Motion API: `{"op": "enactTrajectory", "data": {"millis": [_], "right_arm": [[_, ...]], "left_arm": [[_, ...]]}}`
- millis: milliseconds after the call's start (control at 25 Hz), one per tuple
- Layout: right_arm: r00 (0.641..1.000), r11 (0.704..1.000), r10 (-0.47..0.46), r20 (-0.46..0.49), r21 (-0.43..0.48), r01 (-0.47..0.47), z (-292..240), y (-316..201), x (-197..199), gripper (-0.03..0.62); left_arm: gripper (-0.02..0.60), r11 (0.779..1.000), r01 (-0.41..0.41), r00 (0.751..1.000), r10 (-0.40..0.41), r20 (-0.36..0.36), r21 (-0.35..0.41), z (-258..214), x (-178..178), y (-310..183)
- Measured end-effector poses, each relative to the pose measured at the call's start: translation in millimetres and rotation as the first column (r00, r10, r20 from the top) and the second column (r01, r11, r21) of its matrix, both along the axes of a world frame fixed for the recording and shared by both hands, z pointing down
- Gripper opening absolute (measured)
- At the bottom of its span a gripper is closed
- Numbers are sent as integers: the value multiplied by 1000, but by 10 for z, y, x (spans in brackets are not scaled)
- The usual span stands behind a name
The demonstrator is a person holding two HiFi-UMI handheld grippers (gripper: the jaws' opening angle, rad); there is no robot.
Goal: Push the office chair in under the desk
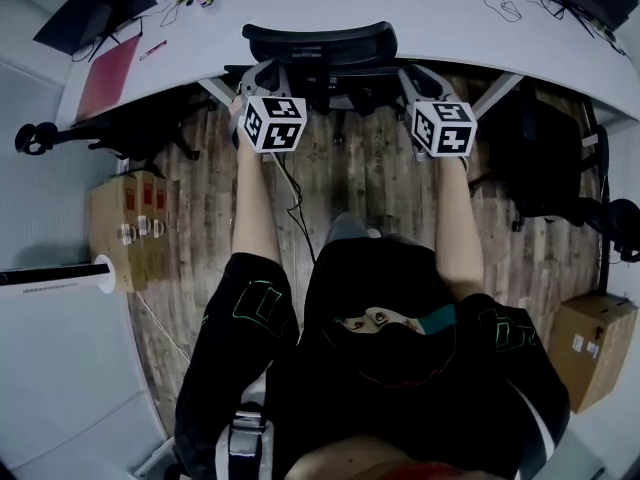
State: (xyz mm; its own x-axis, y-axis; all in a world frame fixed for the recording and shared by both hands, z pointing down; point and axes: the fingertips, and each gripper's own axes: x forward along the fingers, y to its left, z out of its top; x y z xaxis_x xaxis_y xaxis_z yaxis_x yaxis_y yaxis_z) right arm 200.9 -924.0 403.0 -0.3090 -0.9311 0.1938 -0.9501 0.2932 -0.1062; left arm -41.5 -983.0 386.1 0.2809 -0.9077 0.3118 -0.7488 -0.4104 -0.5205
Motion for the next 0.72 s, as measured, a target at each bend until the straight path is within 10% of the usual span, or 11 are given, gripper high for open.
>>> {"op": "enactTrajectory", "data": {"millis": [120, 280, 360, 720], "right_arm": [[978, 991, 101, 183, 67, -115, -330, 110, 363, 5], [949, 980, 66, 309, 159, -120, -688, 308, 488, 5], [951, 977, 73, 299, 171, -129, -733, 333, 521, 3], [987, 982, 148, 69, 111, -155, -658, 281, 490, 3]], "left_arm": [[9, 997, 66, 959, -54, -279, 34, -324, 53, 235], [8, 989, 148, 780, -111, -616, 9, -495, 33, 510], [8, 992, 126, 728, -78, -681, 21, -535, 178, 573], [8, 997, 22, 770, 28, -637, 71, -587, 711, 593]]}}
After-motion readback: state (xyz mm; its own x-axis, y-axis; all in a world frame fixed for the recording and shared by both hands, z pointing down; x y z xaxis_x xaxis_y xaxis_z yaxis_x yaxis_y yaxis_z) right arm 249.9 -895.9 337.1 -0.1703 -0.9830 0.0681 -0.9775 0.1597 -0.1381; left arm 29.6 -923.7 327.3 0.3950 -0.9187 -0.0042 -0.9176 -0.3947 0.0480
